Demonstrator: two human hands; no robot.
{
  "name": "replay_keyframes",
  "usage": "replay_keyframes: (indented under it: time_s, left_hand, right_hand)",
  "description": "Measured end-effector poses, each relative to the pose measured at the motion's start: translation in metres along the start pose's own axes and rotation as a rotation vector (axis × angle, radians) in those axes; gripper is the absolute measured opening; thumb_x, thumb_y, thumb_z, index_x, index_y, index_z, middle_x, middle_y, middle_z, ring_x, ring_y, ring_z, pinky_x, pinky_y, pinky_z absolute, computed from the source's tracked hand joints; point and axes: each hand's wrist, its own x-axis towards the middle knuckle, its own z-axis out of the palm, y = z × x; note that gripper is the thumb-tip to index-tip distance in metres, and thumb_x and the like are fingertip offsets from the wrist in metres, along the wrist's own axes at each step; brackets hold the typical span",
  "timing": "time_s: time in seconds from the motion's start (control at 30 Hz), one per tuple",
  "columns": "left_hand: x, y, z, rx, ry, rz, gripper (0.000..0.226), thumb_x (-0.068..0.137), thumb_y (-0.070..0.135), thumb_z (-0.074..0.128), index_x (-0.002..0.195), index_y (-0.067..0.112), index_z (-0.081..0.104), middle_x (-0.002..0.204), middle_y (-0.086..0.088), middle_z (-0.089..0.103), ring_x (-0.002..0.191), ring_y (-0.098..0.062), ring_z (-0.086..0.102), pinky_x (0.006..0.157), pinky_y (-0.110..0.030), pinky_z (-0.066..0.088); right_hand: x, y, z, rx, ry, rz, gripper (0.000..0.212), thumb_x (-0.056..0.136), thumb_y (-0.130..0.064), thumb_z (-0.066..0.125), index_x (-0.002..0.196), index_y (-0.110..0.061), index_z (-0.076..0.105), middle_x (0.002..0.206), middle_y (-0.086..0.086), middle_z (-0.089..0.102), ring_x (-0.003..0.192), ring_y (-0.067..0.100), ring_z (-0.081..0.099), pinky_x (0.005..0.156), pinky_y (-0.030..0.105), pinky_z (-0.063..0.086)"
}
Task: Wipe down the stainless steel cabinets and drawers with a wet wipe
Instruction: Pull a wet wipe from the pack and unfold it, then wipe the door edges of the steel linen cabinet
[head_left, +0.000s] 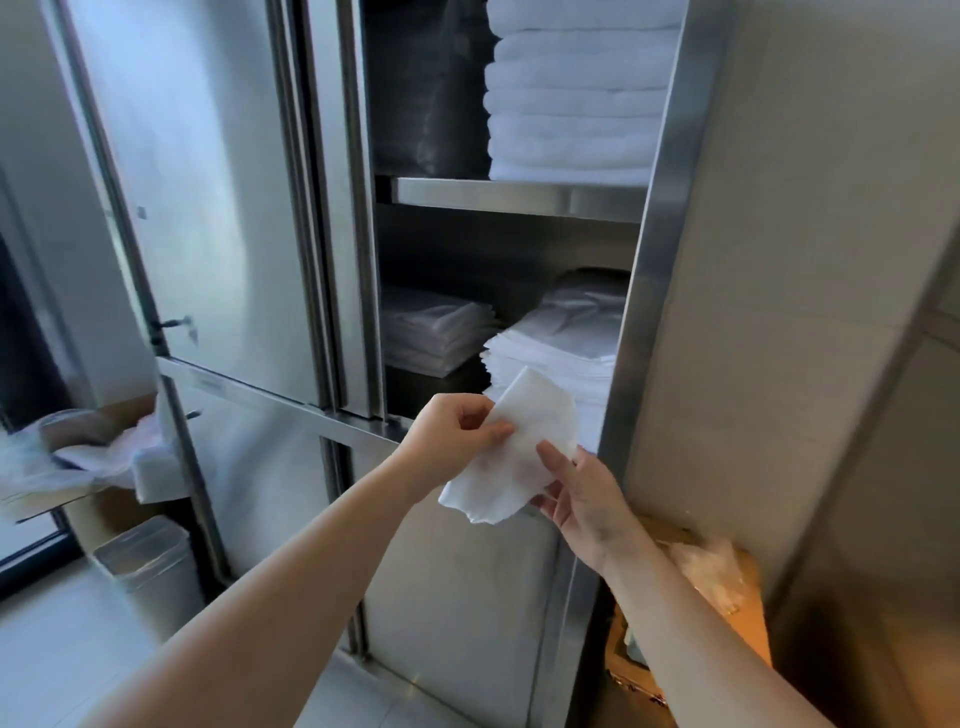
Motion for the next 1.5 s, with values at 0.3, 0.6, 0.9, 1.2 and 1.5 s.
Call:
replay_keyframes:
  time_s: [0.3,0.6,0.9,1.2,1.5]
  left_hand:
    - [0.033,-0.062,-0.064,-0.148,-0.105,0.02,0.006,0.09,0.012,0.07,0.084,0.012,0.069,0.079,-0.011,0.074,0.064,-0.019,0.068,0.054,-0.028,0.054]
    - [0.093,-0.108,-0.111,-0.469,-0.469,0.013,0.025,0.087,0.004,0.052,0.087,0.005,0.077,0.091,-0.012,0.073,0.083,-0.021,0.069,0.071,-0.027,0.056]
    - [0.12,-0.133,-0.105,-0.388,-0.49,0.086,0.014,0.087,-0.003,0.069,0.087,0.01,0.073,0.091,-0.01,0.071,0.086,-0.02,0.066,0.084,-0.038,0.056]
    - [0.107,-0.147,-0.059,-0.34,-0.352,0.101,0.018,0.088,0.002,0.069,0.095,0.019,0.072,0.089,-0.003,0.068,0.082,-0.014,0.065,0.078,-0.029,0.058]
    - [0.069,-0.194,0.001,-0.155,-0.294,0.099,0.022,0.092,0.019,0.065,0.109,0.033,0.063,0.104,0.015,0.068,0.093,0.008,0.063,0.076,-0.007,0.048]
  right_hand:
    - [0.043,0.031,0.048,-0.296,0.107,-0.185,0.031,0.087,-0.024,0.067,0.118,-0.023,0.063,0.11,0.002,0.071,0.102,0.023,0.068,0.085,0.047,0.058]
    - [0.089,0.049,0.076,-0.134,0.321,-0.148,0.033,0.086,-0.029,0.047,0.079,-0.011,0.074,0.088,0.004,0.066,0.079,0.017,0.06,0.059,0.026,0.047]
    - [0.103,0.066,0.085,-0.251,0.437,-0.056,0.043,0.061,-0.023,0.08,0.1,-0.01,0.069,0.094,0.007,0.07,0.089,0.025,0.065,0.075,0.041,0.054]
    - [0.083,0.081,0.06,-0.096,0.48,-0.022,0.008,0.089,-0.007,0.063,0.088,-0.015,0.063,0.082,0.001,0.068,0.076,0.016,0.065,0.065,0.032,0.048]
    - [0.043,0.127,0.014,-0.205,0.609,0.01,0.002,0.092,-0.019,0.063,0.094,-0.018,0.063,0.082,-0.002,0.066,0.08,0.02,0.061,0.063,0.031,0.048]
